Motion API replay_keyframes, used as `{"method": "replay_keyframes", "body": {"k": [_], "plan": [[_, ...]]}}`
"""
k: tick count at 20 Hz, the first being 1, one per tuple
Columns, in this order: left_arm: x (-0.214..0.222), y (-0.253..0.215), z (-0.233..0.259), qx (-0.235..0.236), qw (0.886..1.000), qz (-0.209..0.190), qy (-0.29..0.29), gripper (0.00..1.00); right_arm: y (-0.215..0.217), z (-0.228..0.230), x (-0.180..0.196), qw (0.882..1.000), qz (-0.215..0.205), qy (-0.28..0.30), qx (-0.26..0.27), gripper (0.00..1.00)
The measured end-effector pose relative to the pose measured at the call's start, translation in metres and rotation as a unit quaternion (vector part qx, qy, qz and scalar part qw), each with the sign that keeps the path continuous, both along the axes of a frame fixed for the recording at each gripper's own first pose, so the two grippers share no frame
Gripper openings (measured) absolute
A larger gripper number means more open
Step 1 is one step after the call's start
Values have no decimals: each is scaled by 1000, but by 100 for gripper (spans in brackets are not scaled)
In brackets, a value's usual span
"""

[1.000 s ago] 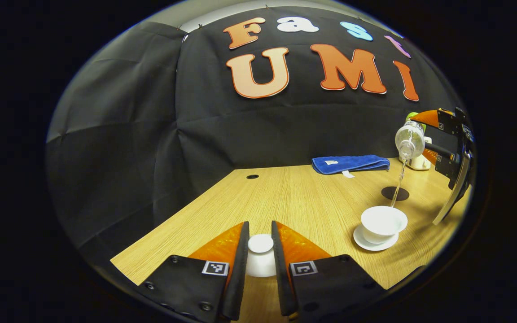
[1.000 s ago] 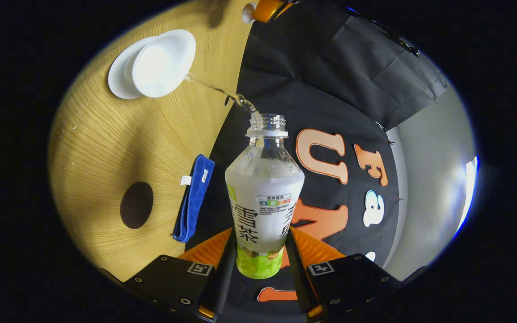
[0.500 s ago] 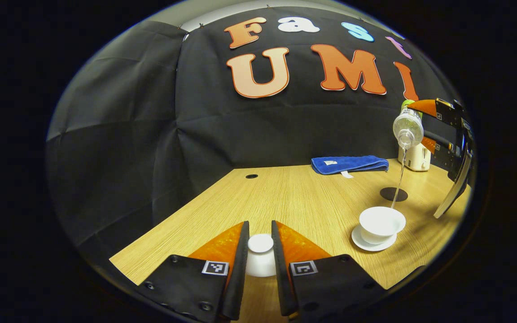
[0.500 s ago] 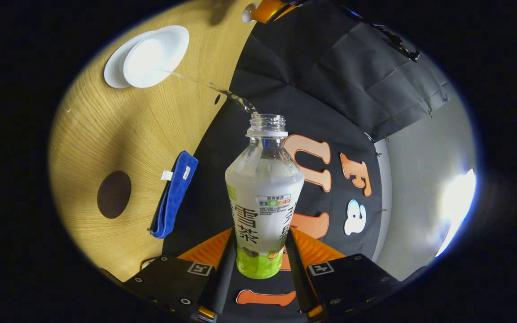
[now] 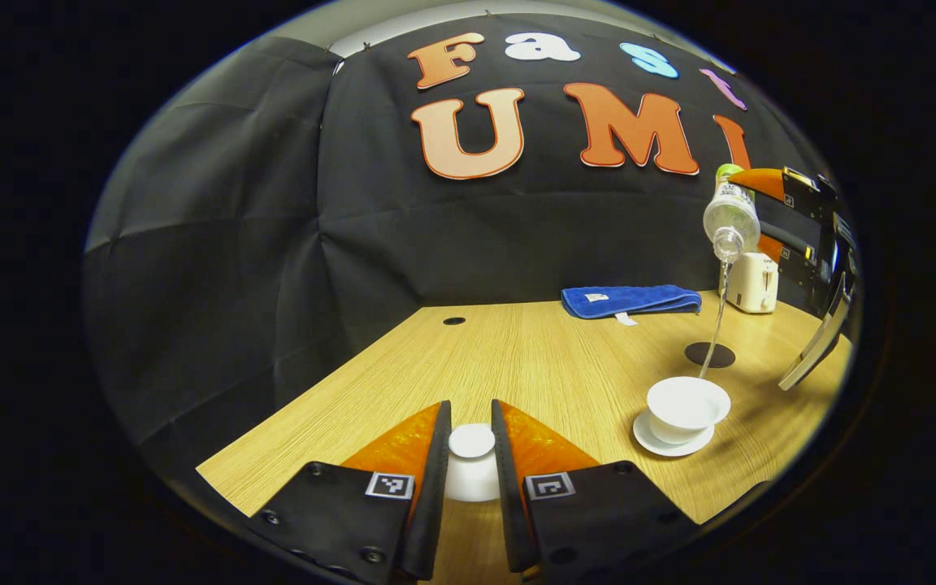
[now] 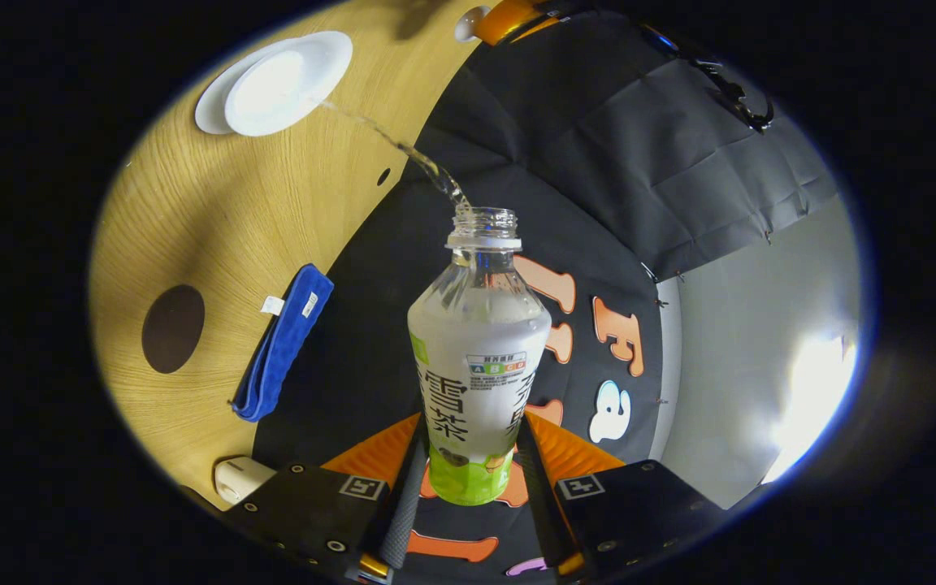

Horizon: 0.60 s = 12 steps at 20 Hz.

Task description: Open the teacup lid with one hand, grasp the water bottle and pour water into the teacup with the other hand; after pouring, place the water bottle on the coaster and then close the teacup lid.

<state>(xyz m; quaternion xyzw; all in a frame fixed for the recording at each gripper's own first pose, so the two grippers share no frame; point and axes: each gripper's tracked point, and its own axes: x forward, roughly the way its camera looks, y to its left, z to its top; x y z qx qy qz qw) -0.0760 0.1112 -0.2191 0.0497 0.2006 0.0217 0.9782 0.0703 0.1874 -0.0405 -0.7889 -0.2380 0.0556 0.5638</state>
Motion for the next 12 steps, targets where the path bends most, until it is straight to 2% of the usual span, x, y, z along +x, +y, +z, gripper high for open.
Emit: {"method": "replay_keyframes", "body": {"k": [7, 8, 10, 12], "plan": [[1, 0, 2, -5, 1000, 1, -3, 36, 14, 13, 1, 999, 23, -31, -31, 62], [1, 0, 1, -5, 1000, -1, -3, 36, 18, 13, 1, 999, 26, -30, -36, 59], [1, 0, -1, -6, 1000, -1, 1, 36, 18, 15, 2, 998, 27, -39, -46, 62], [0, 0, -1, -4, 1000, -2, 2, 35, 19, 17, 3, 997, 29, -49, -55, 59]]}}
